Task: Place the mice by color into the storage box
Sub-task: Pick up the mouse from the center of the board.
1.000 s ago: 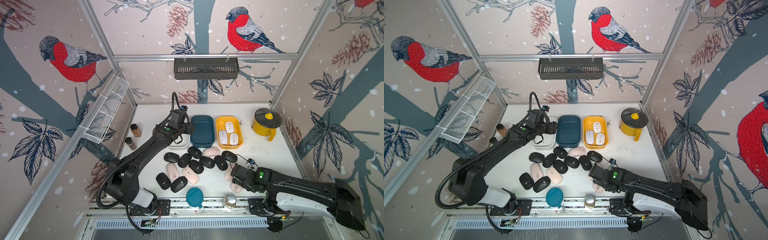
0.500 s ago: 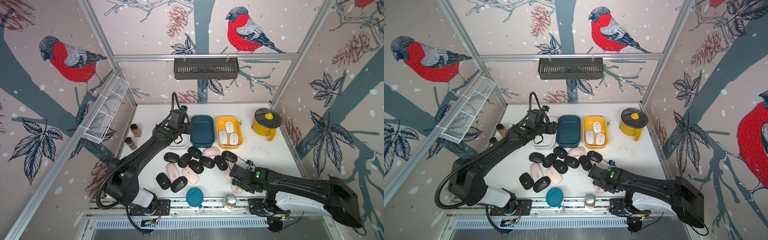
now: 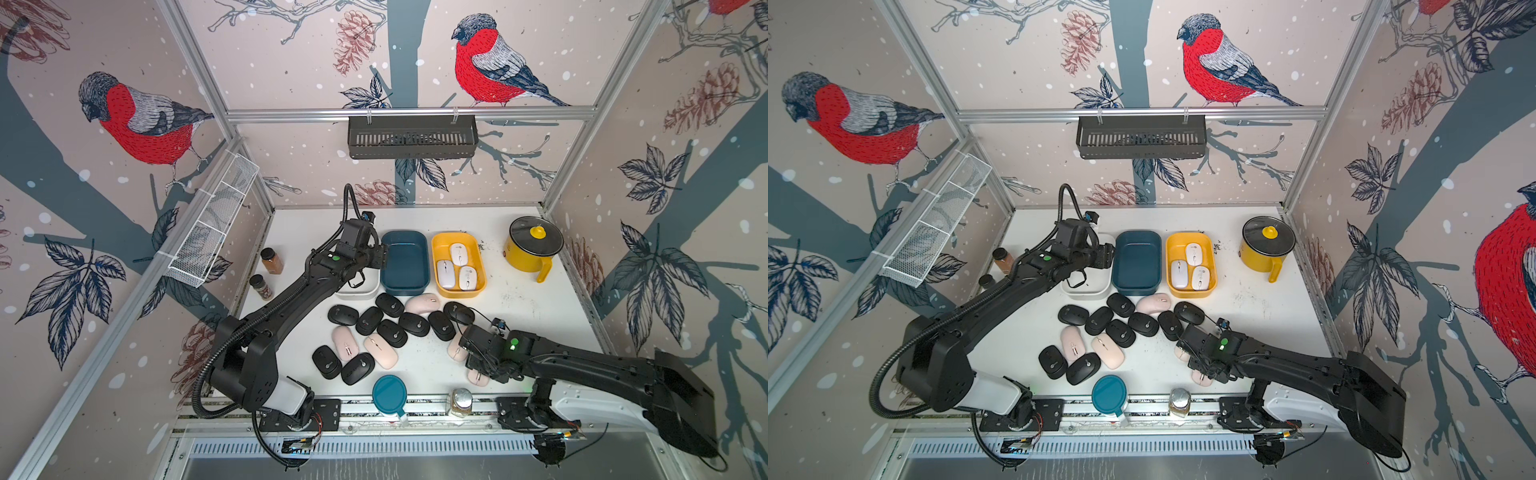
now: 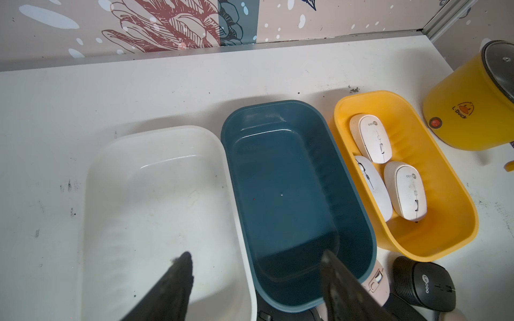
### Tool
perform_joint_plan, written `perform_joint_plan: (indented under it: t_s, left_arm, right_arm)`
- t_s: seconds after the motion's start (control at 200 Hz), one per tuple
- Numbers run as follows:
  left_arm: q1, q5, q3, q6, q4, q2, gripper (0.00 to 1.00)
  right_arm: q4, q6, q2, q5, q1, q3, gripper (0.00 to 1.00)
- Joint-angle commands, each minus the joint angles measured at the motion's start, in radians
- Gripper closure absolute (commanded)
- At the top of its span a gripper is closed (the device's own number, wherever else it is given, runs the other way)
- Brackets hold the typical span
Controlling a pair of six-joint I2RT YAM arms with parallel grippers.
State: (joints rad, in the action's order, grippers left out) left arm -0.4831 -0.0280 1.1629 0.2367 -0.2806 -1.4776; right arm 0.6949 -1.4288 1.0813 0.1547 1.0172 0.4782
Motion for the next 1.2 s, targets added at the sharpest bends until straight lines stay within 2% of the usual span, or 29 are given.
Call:
perform_joint_plan:
  t_s: [0.0, 0.125, 0.47, 0.705, 0.936, 1.196]
  left_arm:
    - [-0.001, -0.008, 0.004, -0.007, -0.01, 0.005, 0.28]
    - [-0.002, -0.006, 0.004, -0.001, -0.009, 0.004, 0.28]
    - [-0.002, -0.001, 0.005, 0.0, -0.011, 0.002, 0.28]
    - [-0.001, -0.009, 0.005, -0.001, -0.011, 0.011, 0.28]
    - [-0.001, -0.018, 0.006, -0.007, -0.011, 0.022, 0.28]
    - [-0.001, -0.056, 0.004, -0.013, -0.015, 0.04, 0.28]
  right_arm:
    - [-0.004, 0.048, -0.007, -0.003, -0.033, 0.009, 0.42]
    - [0.018, 0.089, -0.034, 0.005, -0.081, 0.035, 0.46]
    - [0.098, 0.202, -0.063, 0.059, -0.165, 0.146, 0.46]
    - [0.062, 0.336, -0.066, 0.095, -0.242, 0.246, 0.46]
    - [-0.034, 0.492, 0.012, 0.101, -0.321, 0.361, 0.46]
    - [-0.169, 0.629, 0.167, 0.09, -0.345, 0.493, 0.46]
